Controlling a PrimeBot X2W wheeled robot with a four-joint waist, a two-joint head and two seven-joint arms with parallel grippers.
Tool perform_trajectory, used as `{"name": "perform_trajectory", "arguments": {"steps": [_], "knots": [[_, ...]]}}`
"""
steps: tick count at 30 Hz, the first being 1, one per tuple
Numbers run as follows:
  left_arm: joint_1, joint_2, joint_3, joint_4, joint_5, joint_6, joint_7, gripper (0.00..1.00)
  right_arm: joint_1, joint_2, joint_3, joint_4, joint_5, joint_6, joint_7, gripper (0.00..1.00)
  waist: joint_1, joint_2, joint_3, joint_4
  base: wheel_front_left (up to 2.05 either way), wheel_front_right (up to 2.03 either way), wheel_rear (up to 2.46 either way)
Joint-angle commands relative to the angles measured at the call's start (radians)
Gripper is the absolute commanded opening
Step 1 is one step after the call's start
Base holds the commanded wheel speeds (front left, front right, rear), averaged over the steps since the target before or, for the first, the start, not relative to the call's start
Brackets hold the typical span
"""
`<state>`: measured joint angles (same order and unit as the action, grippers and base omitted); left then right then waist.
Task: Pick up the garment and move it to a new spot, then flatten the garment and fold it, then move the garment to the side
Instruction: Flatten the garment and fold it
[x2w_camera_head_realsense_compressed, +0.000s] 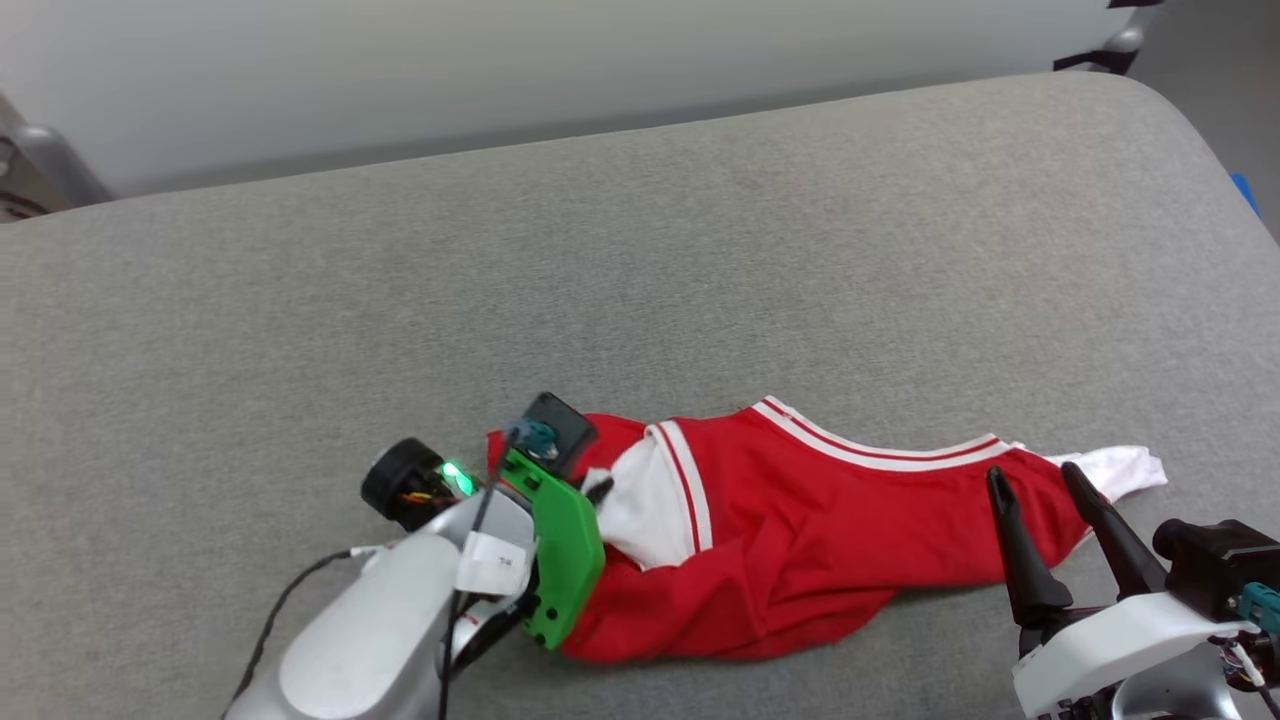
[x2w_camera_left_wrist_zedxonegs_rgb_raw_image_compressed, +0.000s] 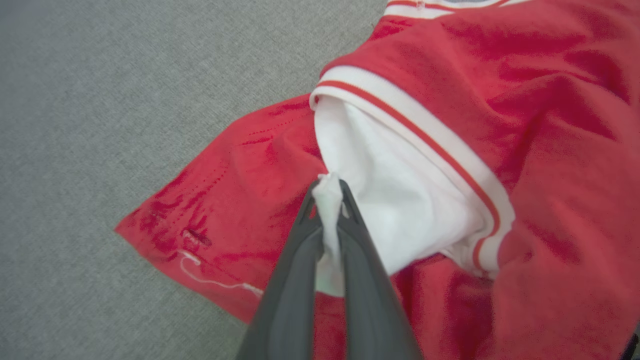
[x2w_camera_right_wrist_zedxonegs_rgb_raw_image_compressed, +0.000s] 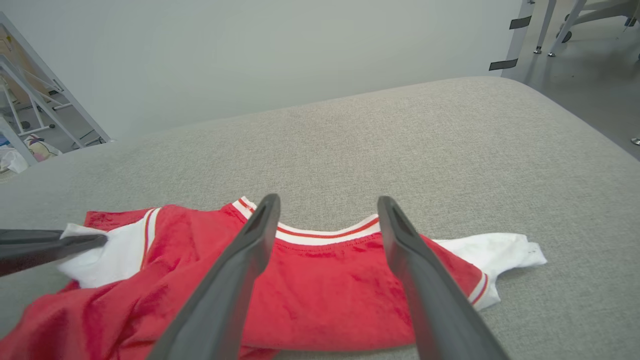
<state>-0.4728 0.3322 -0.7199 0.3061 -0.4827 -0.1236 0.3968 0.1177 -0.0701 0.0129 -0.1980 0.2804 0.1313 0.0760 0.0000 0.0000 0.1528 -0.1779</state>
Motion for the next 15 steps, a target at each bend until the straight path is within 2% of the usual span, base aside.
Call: {"name": "perform_trajectory", "arguments": {"steps": [1,4,8,11,15], "knots": [[-0.018,0.020,0.019,-0.020,0.005,0.019,-0.021,0.00,-0.008,0.004,-0.007,0.001,0.004,-0.001,0.000,1.00,0.0000,0.0000,-0.016,0.031,0.00,0.00,0.00],[-0.005,0.046,0.058,-0.070,0.008,0.065,-0.051,0.00,-0.005,0.006,-0.019,-0.004,0.000,-0.001,0.008,1.00,0.0000,0.0000,-0.025,0.062,0.00,0.00,0.00],[0.055,0.090,0.133,-0.149,-0.018,0.147,-0.075,0.00,-0.005,0.007,-0.033,-0.011,-0.006,-0.001,0.019,1.00,0.0000,0.0000,-0.026,0.099,0.00,0.00,0.00],[0.131,0.124,0.205,-0.204,-0.051,0.220,-0.097,0.00,-0.005,0.009,-0.044,-0.015,-0.006,-0.001,0.025,1.00,0.0000,0.0000,-0.021,0.124,0.00,0.00,0.00],[0.260,0.141,0.280,-0.233,-0.109,0.296,-0.126,0.00,-0.006,0.010,-0.056,-0.015,-0.007,-0.001,0.033,1.00,0.0000,0.0000,-0.015,0.145,0.00,0.00,0.00]]}}
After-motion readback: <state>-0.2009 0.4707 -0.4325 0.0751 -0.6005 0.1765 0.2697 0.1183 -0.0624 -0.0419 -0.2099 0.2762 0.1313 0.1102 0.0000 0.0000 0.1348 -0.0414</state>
